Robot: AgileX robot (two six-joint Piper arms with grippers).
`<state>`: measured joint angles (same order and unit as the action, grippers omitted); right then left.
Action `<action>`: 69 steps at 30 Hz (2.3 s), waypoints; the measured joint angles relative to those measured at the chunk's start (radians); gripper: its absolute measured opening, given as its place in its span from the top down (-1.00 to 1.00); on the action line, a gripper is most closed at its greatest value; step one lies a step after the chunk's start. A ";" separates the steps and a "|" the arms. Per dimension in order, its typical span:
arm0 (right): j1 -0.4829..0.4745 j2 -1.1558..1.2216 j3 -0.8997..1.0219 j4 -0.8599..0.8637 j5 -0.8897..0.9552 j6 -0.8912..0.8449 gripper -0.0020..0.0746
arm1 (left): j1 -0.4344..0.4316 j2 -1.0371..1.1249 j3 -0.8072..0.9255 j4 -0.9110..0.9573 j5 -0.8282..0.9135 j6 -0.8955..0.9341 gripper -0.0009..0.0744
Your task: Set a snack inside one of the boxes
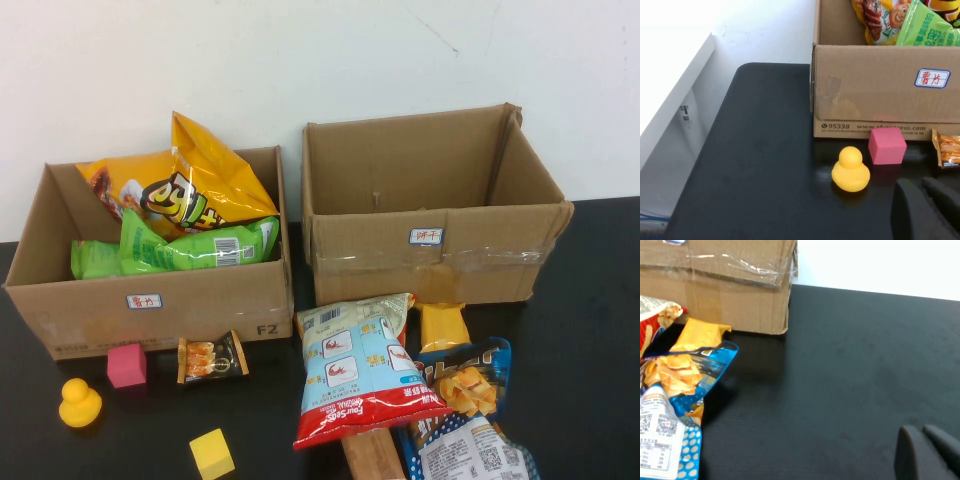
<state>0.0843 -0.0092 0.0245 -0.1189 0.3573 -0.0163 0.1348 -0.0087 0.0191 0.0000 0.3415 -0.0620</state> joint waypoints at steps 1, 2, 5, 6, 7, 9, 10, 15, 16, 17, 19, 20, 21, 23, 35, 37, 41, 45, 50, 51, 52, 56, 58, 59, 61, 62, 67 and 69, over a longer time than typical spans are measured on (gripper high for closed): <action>0.000 0.000 0.000 0.000 0.000 0.000 0.95 | 0.000 0.000 0.000 -0.005 0.000 0.000 0.98; 0.000 0.000 0.000 0.000 0.000 0.000 0.95 | 0.000 0.000 0.000 -0.018 -0.002 -0.011 0.98; 0.000 0.000 0.000 0.000 0.000 0.000 0.95 | -0.001 0.000 0.002 -0.265 -0.022 -0.153 0.98; 0.000 0.000 0.000 0.000 0.000 0.000 0.95 | -0.002 0.000 0.004 -0.365 -0.026 -0.221 0.98; 0.000 0.000 0.000 0.000 0.000 0.000 0.95 | -0.002 0.000 0.007 -0.482 -0.034 -0.278 0.98; 0.000 0.000 0.000 0.000 0.000 0.000 0.95 | -0.002 0.000 0.007 -0.645 -0.055 -0.336 0.98; 0.000 0.000 0.000 0.000 0.000 0.000 0.95 | -0.002 0.000 0.007 -0.698 -0.070 -0.351 0.98; 0.000 0.000 0.000 0.000 0.000 0.000 0.95 | -0.002 0.000 0.007 -0.798 -0.110 -0.375 0.98; 0.000 0.000 0.000 0.000 0.000 0.000 0.95 | -0.002 0.000 0.007 -0.814 -0.116 -0.365 0.98; 0.000 0.000 0.000 0.000 0.000 0.000 0.95 | -0.002 0.000 0.007 -0.822 -0.119 -0.329 0.98; 0.000 0.000 0.000 0.000 0.000 0.000 0.95 | -0.002 0.000 -0.008 -0.826 -0.093 -0.204 0.98; 0.000 0.000 0.000 0.000 0.000 0.000 0.95 | -0.002 0.000 -0.034 -0.826 -0.059 -0.115 0.98; 0.000 0.000 0.000 0.000 0.000 0.000 0.95 | -0.002 0.000 -0.070 -0.817 -0.020 -0.030 0.98; 0.000 0.000 0.000 0.000 0.000 0.000 0.95 | -0.002 0.027 -0.154 -0.775 0.053 0.084 0.98; 0.000 0.000 0.000 0.000 0.000 0.000 0.95 | -0.050 0.550 -0.480 -0.533 0.106 0.465 0.98; 0.000 0.000 0.000 0.000 0.000 0.000 0.95 | -0.102 0.612 -0.487 -0.480 0.028 0.466 0.98; 0.000 0.000 0.000 0.000 0.000 0.000 0.95 | -0.228 0.723 -0.488 -0.313 -0.098 0.371 0.97; 0.000 0.000 0.000 0.000 0.000 0.000 0.95 | -0.328 0.859 -0.489 -0.161 -0.146 0.238 0.78; 0.000 0.000 0.000 0.000 0.000 0.000 0.95 | -0.402 1.091 -0.491 -0.020 -0.185 0.159 0.06; 0.000 0.000 0.000 0.000 0.000 0.000 0.95 | -0.405 1.132 -0.491 0.000 -0.194 0.153 -0.04; 0.000 0.000 0.000 0.000 0.000 0.000 0.95 | -0.409 1.172 -0.491 0.014 -0.208 0.138 -0.16; 0.000 0.000 0.000 0.000 0.000 0.000 0.95 | -0.411 1.315 -0.491 0.059 -0.313 0.019 -0.32; 0.000 0.000 0.000 0.000 0.000 0.000 0.95 | -0.411 1.379 -0.493 0.064 -0.390 -0.052 -0.34; 0.000 0.000 0.000 0.000 0.000 0.000 0.95 | -0.411 1.415 -0.495 0.066 -0.436 -0.090 -0.34; 0.000 0.000 0.000 0.000 0.000 0.000 0.95 | -0.411 1.489 -0.505 0.068 -0.518 -0.157 -0.35; 0.000 0.000 0.000 0.000 0.000 0.000 0.95 | -0.411 1.526 -0.516 0.070 -0.549 -0.189 -0.36; 0.000 0.000 0.000 0.000 0.000 0.000 0.95 | -0.411 1.690 -0.587 0.089 -0.618 -0.285 -0.38; 0.000 0.000 0.000 0.000 0.000 -0.011 0.95 | -0.411 1.747 -0.621 0.105 -0.629 -0.298 -0.38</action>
<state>0.0843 -0.0092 0.0245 -0.1189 0.3573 -0.0274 -0.2759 1.7385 -0.6018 0.1050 -0.2872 -0.3604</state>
